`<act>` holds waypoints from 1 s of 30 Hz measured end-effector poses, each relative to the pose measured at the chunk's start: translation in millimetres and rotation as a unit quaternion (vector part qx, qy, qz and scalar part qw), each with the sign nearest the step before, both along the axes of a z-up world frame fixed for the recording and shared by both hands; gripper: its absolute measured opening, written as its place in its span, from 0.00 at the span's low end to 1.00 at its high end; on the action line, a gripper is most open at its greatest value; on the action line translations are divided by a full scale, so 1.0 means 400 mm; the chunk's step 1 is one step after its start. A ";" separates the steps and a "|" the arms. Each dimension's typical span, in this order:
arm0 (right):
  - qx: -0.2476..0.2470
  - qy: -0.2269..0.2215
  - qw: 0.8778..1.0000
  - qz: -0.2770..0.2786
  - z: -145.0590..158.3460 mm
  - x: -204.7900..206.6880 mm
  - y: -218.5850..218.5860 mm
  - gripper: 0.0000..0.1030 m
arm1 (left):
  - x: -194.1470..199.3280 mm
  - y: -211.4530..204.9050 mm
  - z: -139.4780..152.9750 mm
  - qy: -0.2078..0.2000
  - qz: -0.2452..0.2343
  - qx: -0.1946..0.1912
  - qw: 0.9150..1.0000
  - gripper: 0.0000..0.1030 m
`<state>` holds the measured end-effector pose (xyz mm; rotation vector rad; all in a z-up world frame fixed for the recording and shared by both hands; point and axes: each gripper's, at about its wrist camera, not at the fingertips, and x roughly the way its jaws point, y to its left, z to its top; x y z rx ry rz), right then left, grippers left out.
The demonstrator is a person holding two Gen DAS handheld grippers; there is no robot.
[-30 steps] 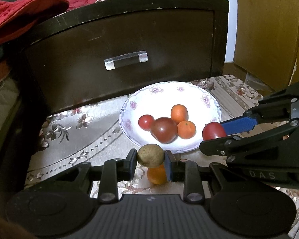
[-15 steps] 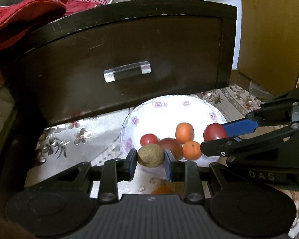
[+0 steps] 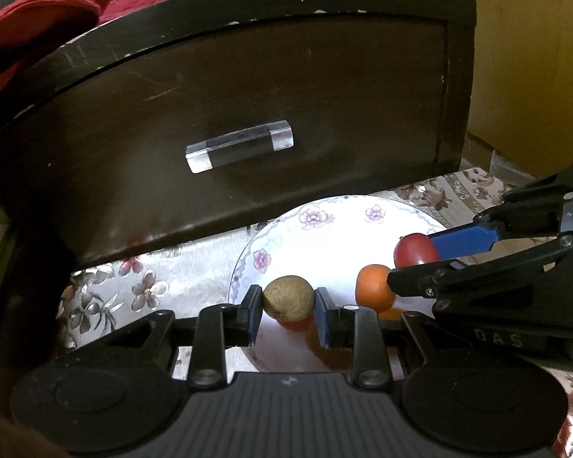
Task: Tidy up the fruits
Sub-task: 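Carry the kiwi-like fruit and red tomato in both tools over the white bowl, then open both tools to drop the kiwi-like fruit and red tomato into the bowl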
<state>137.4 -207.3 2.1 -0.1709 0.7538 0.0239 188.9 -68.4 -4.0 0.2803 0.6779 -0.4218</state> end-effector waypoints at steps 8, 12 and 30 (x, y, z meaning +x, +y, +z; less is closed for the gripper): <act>0.008 0.007 1.000 -0.001 -0.021 0.034 -0.021 0.27 | 0.032 -0.002 -0.010 0.006 0.002 -0.004 1.000 0.33; 0.010 0.004 1.000 0.004 -0.021 0.046 -0.023 0.27 | 0.045 -0.003 -0.015 0.008 0.006 -0.004 1.000 0.33; -0.001 -0.004 1.000 0.006 -0.020 0.049 -0.017 0.30 | 0.049 -0.006 -0.020 0.013 0.012 0.003 1.000 0.34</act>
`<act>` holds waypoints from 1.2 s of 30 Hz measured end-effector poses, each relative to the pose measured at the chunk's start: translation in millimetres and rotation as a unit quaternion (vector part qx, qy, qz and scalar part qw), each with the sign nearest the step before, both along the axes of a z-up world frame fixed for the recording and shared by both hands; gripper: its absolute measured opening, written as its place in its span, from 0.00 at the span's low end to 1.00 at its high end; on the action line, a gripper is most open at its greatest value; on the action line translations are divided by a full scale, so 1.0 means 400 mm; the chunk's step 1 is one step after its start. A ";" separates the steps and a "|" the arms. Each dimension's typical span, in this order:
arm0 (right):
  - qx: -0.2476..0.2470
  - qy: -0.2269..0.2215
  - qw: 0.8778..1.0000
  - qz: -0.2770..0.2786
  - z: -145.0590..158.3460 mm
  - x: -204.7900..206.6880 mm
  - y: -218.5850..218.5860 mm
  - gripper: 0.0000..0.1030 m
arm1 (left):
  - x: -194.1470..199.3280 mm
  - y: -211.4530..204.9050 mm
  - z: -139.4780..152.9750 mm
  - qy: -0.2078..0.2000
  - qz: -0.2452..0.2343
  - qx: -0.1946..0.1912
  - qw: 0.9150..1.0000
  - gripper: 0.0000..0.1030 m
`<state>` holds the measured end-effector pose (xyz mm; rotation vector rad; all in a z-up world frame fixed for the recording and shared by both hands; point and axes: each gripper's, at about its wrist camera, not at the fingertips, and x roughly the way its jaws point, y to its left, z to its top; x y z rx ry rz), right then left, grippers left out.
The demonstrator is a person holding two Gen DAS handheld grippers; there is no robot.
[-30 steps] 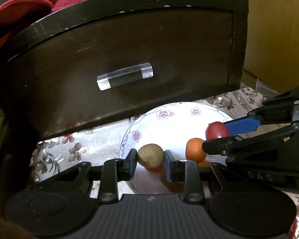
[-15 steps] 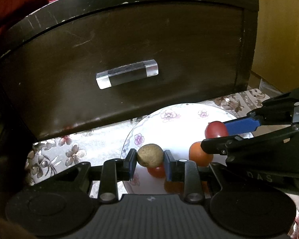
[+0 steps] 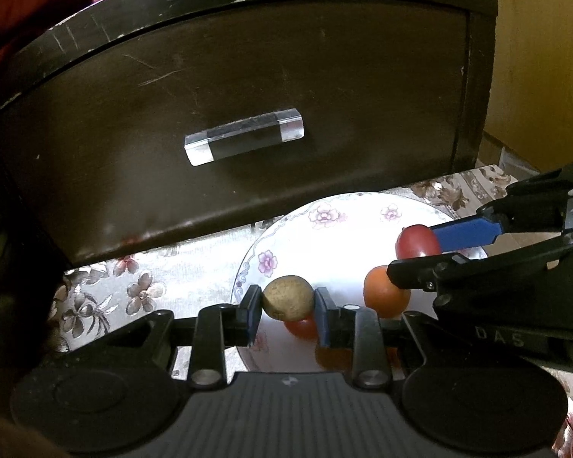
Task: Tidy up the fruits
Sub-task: 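Open both tools to drop the kiwi-like fruit and red tomato into the bowl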
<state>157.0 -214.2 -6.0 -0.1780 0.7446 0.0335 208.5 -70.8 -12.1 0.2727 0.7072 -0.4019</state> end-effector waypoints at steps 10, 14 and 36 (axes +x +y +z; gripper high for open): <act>-0.008 -0.001 1.000 -0.003 0.000 -0.006 0.005 0.35 | -0.010 0.011 0.003 0.000 0.004 0.001 1.000 0.35; -0.008 -0.002 1.000 -0.002 0.002 -0.009 0.007 0.36 | -0.014 0.012 0.006 -0.001 0.004 0.002 1.000 0.35; -0.027 -0.023 0.999 0.004 0.029 -0.047 0.041 0.44 | -0.064 0.047 0.047 -0.018 0.008 -0.002 1.000 0.38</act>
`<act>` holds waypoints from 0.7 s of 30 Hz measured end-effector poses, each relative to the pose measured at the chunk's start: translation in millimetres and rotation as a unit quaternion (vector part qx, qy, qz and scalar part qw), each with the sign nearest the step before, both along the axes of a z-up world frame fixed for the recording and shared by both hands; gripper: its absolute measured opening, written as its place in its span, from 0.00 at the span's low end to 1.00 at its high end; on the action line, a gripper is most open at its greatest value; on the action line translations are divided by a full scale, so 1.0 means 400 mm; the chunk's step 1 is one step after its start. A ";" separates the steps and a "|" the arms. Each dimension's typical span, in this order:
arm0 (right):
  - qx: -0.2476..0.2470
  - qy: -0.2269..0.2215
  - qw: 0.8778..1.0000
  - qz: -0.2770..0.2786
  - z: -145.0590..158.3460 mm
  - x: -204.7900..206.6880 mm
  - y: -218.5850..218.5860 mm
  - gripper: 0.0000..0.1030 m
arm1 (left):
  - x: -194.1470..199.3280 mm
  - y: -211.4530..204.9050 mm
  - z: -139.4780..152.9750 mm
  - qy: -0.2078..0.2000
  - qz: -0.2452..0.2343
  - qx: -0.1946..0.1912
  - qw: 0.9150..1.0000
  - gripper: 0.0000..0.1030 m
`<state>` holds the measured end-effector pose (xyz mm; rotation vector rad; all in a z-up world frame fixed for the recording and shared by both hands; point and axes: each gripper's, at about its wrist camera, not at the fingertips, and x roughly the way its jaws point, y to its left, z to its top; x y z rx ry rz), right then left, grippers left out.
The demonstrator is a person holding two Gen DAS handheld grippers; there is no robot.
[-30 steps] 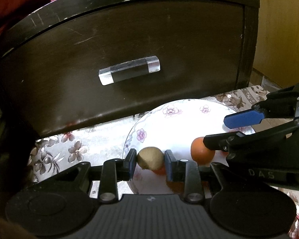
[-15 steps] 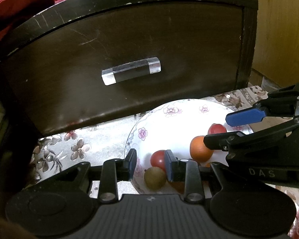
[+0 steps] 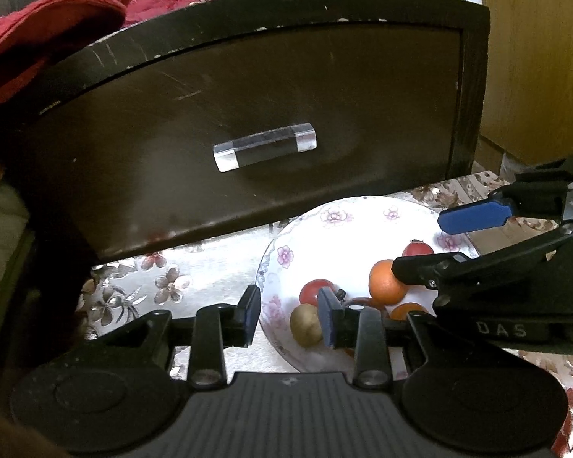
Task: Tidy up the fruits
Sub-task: 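Open both tools to drop the kiwi-like fruit and red tomato into the bowl, then withdraw both tools from the bowl toward the last two loose fruits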
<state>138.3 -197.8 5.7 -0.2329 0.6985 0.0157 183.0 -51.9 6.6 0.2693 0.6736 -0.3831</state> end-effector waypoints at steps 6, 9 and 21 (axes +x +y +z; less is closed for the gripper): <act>-0.003 -0.004 1.000 0.001 0.009 -0.013 0.006 0.44 | -0.019 0.008 0.015 -0.007 -0.003 0.000 1.000 0.39; -0.004 -0.007 1.000 0.002 0.013 -0.018 0.010 0.44 | -0.026 0.012 0.019 -0.008 -0.003 0.000 1.000 0.40; -0.004 -0.008 1.000 0.005 0.020 -0.044 0.023 0.44 | -0.066 0.041 0.034 -0.012 -0.008 0.002 1.000 0.41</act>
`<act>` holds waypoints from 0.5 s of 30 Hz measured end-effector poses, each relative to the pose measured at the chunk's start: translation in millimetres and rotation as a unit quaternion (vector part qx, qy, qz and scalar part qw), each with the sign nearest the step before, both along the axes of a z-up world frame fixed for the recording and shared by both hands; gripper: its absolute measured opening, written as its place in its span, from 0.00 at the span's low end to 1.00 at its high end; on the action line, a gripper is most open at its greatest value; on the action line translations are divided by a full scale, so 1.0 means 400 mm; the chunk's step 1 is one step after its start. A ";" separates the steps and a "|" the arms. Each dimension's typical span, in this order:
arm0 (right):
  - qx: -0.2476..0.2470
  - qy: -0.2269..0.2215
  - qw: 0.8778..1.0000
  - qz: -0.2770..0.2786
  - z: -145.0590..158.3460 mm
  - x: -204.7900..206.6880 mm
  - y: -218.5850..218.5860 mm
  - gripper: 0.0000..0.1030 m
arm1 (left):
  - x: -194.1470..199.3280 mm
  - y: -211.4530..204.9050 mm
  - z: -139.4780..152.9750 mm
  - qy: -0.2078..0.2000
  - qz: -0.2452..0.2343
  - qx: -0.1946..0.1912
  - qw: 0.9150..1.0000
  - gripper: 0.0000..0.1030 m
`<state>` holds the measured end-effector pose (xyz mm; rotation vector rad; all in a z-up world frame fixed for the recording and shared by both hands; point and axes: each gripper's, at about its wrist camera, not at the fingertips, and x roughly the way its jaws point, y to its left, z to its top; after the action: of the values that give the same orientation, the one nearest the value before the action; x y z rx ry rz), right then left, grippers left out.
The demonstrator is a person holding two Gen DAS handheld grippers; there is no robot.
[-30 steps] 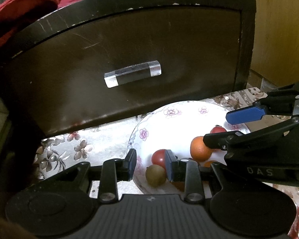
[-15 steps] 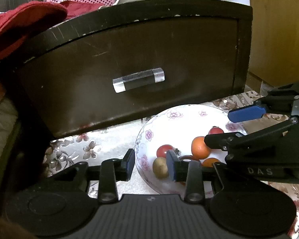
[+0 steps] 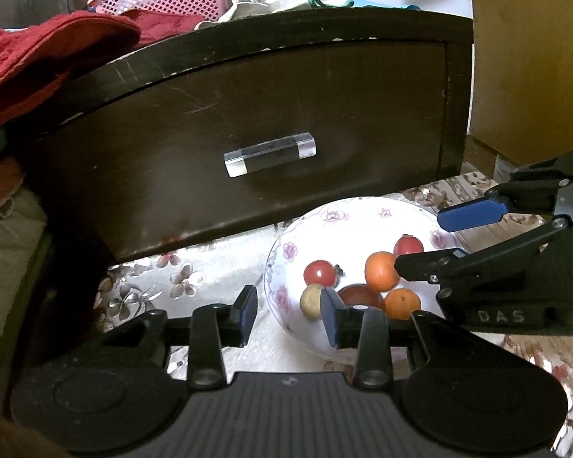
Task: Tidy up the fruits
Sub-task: 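Withdraw both tools from the bowl toward the last two loose fruits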
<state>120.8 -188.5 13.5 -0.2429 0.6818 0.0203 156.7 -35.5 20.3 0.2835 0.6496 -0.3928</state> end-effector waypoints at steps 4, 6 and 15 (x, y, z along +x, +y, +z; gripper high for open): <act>0.003 0.003 1.000 0.005 0.002 -0.023 0.009 0.44 | -0.024 0.019 -0.003 0.003 -0.001 0.004 1.000 0.41; 0.003 0.006 1.000 0.008 0.001 -0.034 0.014 0.45 | -0.038 0.028 -0.007 0.007 -0.002 0.004 1.000 0.41; 0.009 0.040 0.999 0.033 -0.027 -0.101 0.047 0.45 | -0.103 0.060 -0.034 0.043 -0.016 0.000 0.999 0.41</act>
<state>80.6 -169.8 2.9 -0.2474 0.7519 0.0993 115.5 -11.6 6.7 0.2785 0.7294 -0.4364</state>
